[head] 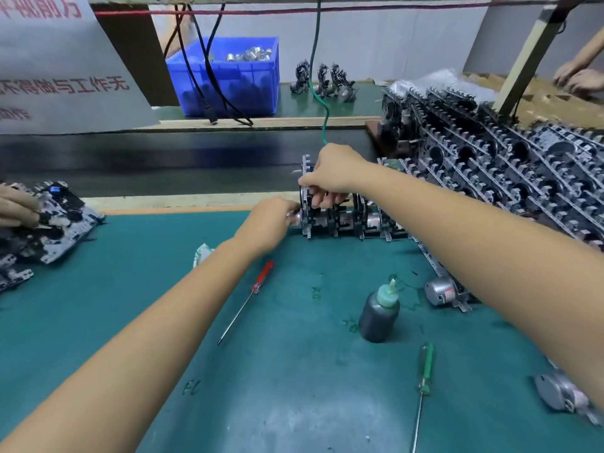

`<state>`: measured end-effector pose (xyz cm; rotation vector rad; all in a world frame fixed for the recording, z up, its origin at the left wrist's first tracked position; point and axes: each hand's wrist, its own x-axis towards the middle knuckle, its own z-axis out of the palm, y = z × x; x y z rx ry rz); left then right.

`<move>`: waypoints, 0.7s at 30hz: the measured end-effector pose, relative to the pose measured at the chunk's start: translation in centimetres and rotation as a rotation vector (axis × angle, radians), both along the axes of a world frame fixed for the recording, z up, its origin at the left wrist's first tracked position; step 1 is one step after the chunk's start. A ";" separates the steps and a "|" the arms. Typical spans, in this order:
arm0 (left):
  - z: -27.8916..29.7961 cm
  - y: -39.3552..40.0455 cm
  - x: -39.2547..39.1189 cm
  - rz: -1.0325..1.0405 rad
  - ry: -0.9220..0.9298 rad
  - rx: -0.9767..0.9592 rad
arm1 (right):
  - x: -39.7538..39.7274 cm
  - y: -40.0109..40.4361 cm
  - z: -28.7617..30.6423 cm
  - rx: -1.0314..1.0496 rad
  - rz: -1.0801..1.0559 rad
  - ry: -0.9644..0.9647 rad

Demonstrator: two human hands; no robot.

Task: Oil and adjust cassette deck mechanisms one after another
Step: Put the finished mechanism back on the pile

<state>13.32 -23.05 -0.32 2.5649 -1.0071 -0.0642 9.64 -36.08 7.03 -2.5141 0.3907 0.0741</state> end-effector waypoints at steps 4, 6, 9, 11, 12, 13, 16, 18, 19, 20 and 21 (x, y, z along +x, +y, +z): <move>-0.9 -0.4 0.0 0.023 -0.017 -0.071 | 0.7 0.4 -0.8 -0.155 0.011 -0.027; -0.9 -0.7 0.1 0.034 -0.040 -0.066 | 1.1 0.5 -0.9 -0.209 0.009 -0.043; -0.8 -0.9 0.3 0.027 -0.064 -0.013 | 1.4 0.5 -0.8 -0.196 0.003 -0.006; -1.0 -0.9 0.2 0.034 -0.091 0.035 | 1.3 0.7 -0.5 -0.189 -0.002 0.019; -1.2 -1.0 -0.1 0.049 -0.115 0.073 | 1.2 0.9 -0.3 -0.194 -0.004 0.031; -1.4 -1.0 -0.5 0.064 -0.135 0.121 | 1.0 1.0 -0.2 -0.207 -0.006 0.043; -1.9 -1.0 -1.7 0.041 -0.118 0.214 | 0.1 1.5 0.6 -0.322 0.011 0.037; -1.4 -0.7 -2.1 -0.023 0.004 0.157 | -0.7 2.1 1.5 -0.505 0.003 -0.047; -0.9 -0.3 -2.1 -0.047 0.056 0.107 | -1.0 2.4 2.0 -0.572 0.006 -0.096; -0.3 0.3 -2.3 -0.060 0.071 0.053 | -1.5 3.0 2.5 -0.607 0.025 -0.133; 0.4 1.2 -2.5 -0.062 0.058 0.006 | -1.9 3.7 2.9 -0.622 0.055 -0.157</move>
